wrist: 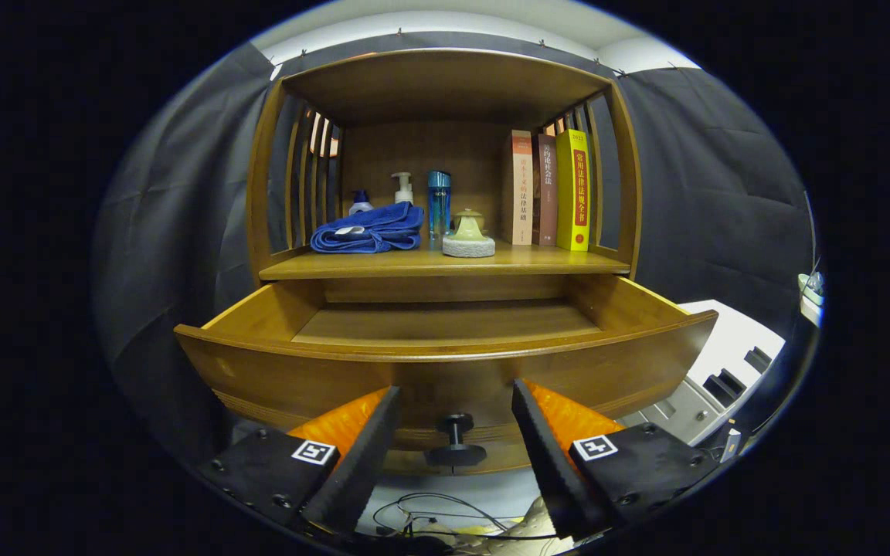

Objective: Pull open the drawer, take out the items inside it, and place them on the countertop above the cabinet.

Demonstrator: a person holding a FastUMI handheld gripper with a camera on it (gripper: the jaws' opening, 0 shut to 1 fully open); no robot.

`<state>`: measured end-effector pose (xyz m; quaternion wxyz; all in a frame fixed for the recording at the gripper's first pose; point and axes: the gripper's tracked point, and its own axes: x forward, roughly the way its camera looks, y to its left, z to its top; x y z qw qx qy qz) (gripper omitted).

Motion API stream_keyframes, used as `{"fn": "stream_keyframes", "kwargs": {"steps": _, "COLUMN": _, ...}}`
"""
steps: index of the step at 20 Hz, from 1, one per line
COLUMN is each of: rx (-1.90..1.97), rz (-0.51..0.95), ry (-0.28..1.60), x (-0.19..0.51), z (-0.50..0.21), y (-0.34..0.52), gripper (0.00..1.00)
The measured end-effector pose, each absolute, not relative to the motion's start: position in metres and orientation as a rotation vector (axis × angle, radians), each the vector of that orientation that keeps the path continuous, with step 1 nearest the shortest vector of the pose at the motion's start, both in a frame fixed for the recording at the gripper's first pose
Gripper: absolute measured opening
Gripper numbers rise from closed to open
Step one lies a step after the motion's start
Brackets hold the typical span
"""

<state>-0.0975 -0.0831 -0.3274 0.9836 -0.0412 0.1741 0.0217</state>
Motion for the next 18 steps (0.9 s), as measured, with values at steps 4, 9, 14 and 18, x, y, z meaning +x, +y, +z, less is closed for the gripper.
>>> {"fn": "stream_keyframes", "kwargs": {"steps": 4, "rx": -0.086, "rz": 0.027, "ry": 0.342, "x": -0.079, "z": -0.325, "y": -0.081, "gripper": 0.96}}
{"fn": "stream_keyframes", "kwargs": {"steps": 9, "rx": -0.070, "rz": 0.006, "ry": 0.345, "x": -0.048, "z": -0.330, "y": -0.078, "gripper": 0.97}}
{"fn": "stream_keyframes", "kwargs": {"steps": 14, "rx": -0.079, "rz": 0.001, "ry": 0.350, "x": -0.021, "z": -0.336, "y": -0.077, "gripper": 0.96}}
{"fn": "stream_keyframes", "kwargs": {"steps": 18, "rx": -0.085, "rz": -0.013, "ry": 0.355, "x": -0.001, "z": -0.342, "y": -0.075, "gripper": 0.96}}
